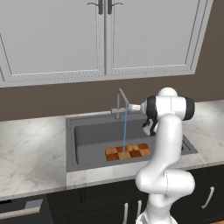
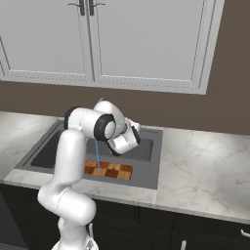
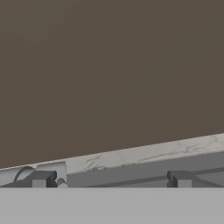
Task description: Turn on the sink faucet with hot water and rinse the cutting board for ten seconds, then turn off the faucet. Push the cutting board to reach the water if necessary.
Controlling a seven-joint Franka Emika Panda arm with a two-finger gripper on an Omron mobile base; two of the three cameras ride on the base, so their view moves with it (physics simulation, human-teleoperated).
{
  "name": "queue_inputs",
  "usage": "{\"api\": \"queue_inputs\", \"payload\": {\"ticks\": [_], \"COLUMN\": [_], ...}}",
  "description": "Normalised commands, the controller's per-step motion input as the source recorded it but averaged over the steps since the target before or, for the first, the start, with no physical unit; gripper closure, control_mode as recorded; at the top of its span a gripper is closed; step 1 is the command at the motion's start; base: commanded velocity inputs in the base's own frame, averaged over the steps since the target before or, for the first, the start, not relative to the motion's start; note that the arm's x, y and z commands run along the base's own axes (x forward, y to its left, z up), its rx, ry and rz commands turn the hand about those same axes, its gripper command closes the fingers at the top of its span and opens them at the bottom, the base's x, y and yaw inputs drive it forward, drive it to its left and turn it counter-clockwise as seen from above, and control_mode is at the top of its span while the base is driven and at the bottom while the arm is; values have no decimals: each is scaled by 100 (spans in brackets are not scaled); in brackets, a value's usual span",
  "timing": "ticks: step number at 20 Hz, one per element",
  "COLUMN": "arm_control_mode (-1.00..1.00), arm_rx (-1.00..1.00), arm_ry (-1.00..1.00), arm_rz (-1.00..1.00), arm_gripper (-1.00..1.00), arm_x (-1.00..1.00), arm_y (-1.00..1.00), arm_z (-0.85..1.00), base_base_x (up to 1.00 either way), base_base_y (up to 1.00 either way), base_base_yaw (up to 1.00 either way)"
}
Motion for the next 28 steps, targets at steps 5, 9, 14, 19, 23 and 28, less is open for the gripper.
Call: {"api": "queue_inputs", "payload": {"ticks": [5,9,14,19,23,28], "arm_control_mode": [-100,-100,-100,-100,-100,-100], "arm_rx": [0,0,0,0,0,0], "arm_ry": [2,0,1,0,0,0], "arm_rz": [0,0,0,0,0,0], "arm_gripper": [-100,-100,-100,-100,-100,-100], "arm_x": [0,0,0,0,0,-1], "arm_y": [0,-2,-2,-5,-4,-11], "arm_z": [3,0,1,17,36,35], "base_base_x": [0,0,0,0,0,0], "base_base_y": [0,0,0,0,0,0], "base_base_yaw": [0,0,0,0,0,0]}}
